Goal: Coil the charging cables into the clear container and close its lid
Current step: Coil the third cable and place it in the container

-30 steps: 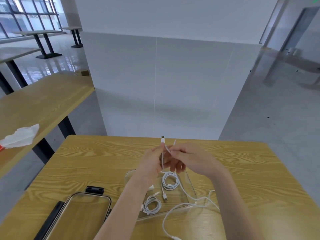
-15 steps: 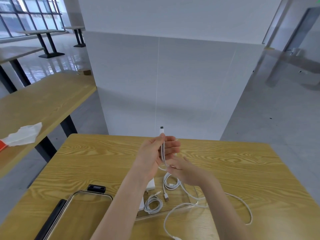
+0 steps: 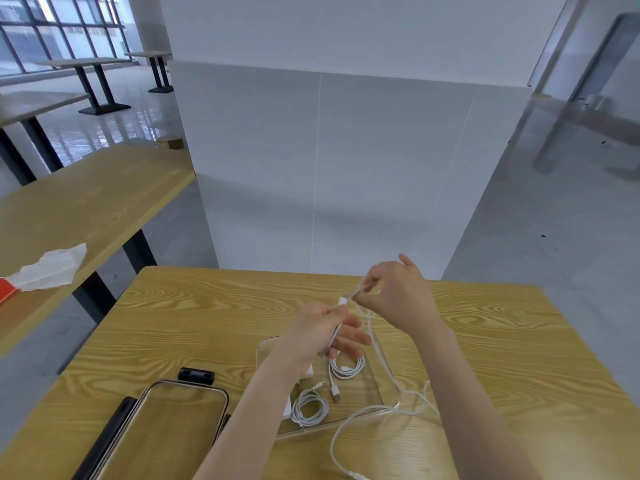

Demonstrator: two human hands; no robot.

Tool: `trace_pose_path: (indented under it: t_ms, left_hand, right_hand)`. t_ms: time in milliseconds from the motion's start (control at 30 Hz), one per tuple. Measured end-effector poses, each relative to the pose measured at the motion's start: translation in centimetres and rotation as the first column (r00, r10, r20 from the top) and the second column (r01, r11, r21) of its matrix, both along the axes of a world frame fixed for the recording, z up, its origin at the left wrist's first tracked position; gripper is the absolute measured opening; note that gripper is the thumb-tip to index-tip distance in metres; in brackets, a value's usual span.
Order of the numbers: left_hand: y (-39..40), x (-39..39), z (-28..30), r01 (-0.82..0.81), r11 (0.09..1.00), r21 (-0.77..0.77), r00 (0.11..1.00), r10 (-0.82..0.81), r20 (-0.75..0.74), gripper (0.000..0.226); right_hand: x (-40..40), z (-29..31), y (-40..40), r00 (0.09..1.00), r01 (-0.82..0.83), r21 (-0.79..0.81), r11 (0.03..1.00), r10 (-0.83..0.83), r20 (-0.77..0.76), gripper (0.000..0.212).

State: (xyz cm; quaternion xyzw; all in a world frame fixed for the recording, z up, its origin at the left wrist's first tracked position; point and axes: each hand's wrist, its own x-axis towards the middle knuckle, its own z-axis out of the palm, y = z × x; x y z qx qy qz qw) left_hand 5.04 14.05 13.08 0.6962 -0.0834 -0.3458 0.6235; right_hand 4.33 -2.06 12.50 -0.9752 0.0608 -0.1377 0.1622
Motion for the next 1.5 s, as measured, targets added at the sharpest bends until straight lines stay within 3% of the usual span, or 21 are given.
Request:
trace_pose_path:
  t_ms: [133,233,400,500,567,733,867,967,1067,1167,1233,1367,1500]
  left_hand:
    - [-0.8,0.3,-0.8,-0.203,0.977,-0.065,0.978,0.206,0.035,0.032]
    - [-1.0,0.9,-1.0,-0.275,0.95,-0.146,0.961,0.278,-0.003,0.032]
    - [-1.1,2.3,-0.7,-0.397,0.862,-0.317,0.917,0.355,-0.184,0.031]
    - [-0.9,2.6,0.3,-0.432,0.791,-0.434,0.892,0.303,-0.335,0.029]
    - [-0.6,2.8,0.7,-0.402,0.791,-0.46,0.91,0.288,-0.3,0.029]
    - [-0.2,2.8,0.5,-0.3,0.872,-0.386,0.954,0.281,-0.108,0.03]
    - [0.1,2.3,0.7,-0.141,0.924,-0.357,0.989,0.148,-0.009,0.033]
    - [0.7,2.0,1.1,-0.036,0.943,-0.331,0.999,0.043,0.014,0.033]
    - [0.8,1.4,1.1,0.149,0.969,-0.196,0.987,-0.134,0.087,0.035]
    - [0.2,0.6,0.6,0.214,0.973,-0.09,0.974,-0.205,0.099,0.035]
    - [-0.3,0.3,0.3,0.183,0.983,-0.025,0.975,-0.178,0.132,0.034]
    - [-1.0,0.4,-0.4,0.061,0.997,0.054,0.975,-0.071,0.21,0.03]
    - [-1.4,0.7,-0.9,-0.128,0.991,-0.025,0.971,0.131,0.199,0.028]
  right_hand:
    - [-1.1,2.2,1.6,0.998,0.052,0.068,0.996,-0.05,-0.036,0.021]
    - [-2.0,3.0,2.8,0.995,-0.066,0.198,0.978,0.08,-0.066,0.026]
    - [-3.0,2.4,4.1,0.915,-0.174,0.562,0.809,0.344,-0.211,0.03]
    - [-3.1,0.5,4.1,0.858,-0.151,0.678,0.719,0.436,-0.271,0.028]
    - [-2.9,-0.8,3.6,0.841,-0.133,0.712,0.689,0.459,-0.287,0.032]
    - [-1.9,-3.0,2.2,0.843,-0.072,0.62,0.781,0.38,-0.38,0.059]
    - [-1.1,-3.4,0.9,0.858,-0.023,0.461,0.887,0.254,-0.446,0.066]
    - [-0.8,-3.4,-0.6,0.87,0.087,0.409,0.908,0.131,-0.475,0.065]
    - [0.0,-3.1,-1.3,0.891,0.244,0.501,0.83,0.012,-0.454,0.056]
    - [0.7,-1.7,-1.4,0.919,0.317,0.682,0.659,-0.035,-0.393,0.047]
    - [0.7,-0.4,-1.1,0.935,0.3,0.75,0.59,-0.025,-0.355,0.045]
    - [0.1,1.6,-0.1,0.958,0.226,0.797,0.56,0.021,-0.286,0.035]
    - [-0.7,2.7,1.4,0.973,0.115,0.814,0.569,0.1,-0.207,0.028]
